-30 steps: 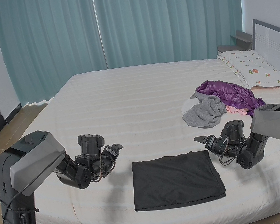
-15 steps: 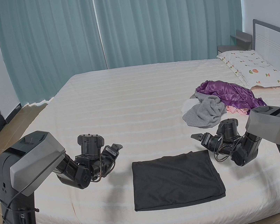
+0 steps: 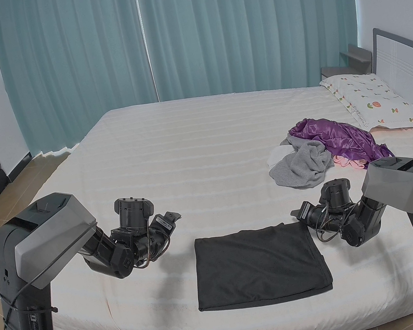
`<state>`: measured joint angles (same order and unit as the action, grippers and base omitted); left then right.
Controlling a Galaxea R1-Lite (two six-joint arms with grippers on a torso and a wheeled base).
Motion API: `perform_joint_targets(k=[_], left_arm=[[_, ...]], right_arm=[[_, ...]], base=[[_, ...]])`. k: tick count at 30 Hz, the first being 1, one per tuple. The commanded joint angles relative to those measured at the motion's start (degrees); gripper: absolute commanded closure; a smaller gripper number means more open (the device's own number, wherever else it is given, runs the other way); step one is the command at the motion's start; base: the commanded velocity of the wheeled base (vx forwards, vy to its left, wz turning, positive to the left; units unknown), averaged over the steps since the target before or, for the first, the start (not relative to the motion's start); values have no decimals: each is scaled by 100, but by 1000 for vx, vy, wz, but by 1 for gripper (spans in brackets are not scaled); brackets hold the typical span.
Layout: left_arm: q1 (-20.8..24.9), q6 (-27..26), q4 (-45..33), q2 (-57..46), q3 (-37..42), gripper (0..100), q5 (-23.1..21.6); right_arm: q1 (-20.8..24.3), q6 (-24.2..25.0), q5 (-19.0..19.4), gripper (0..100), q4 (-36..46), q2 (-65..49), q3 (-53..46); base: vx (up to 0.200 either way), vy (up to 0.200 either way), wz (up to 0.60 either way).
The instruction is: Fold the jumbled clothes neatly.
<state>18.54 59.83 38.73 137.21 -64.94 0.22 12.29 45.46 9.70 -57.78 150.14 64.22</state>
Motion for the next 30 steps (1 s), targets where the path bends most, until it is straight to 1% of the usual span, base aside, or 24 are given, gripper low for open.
perform_joint_targets(k=[1, 7, 15, 19, 20, 23, 30], left_arm=[[0, 2, 3, 8, -1, 0, 4], [0, -7, 3, 8, -1, 0, 4], [9, -15, 3, 8, -1, 0, 4], [9, -15, 3, 8, -1, 0, 4], [9, -15, 3, 8, -1, 0, 4], [9, -15, 3, 8, -1, 0, 4], [9, -24, 3, 17, -1, 0, 4]], right_arm=[[-7, -11, -100, 100, -5, 7, 3], [-16, -2, -267, 100, -14, 33, 91], [-42, -2, -276, 100, -14, 42, 108], [-42, -11, -250, 100, -84, -2, -59], [-33, -11, -241, 0, -102, -11, -103], [-25, -2, -241, 0, -137, -20, -147], [10, -20, -250, 0, -620, -20, -445]], base=[[0, 0, 0], [0, 0, 0], [0, 0, 0], [0, 0, 0], [0, 0, 0], [0, 0, 0], [0, 0, 0]])
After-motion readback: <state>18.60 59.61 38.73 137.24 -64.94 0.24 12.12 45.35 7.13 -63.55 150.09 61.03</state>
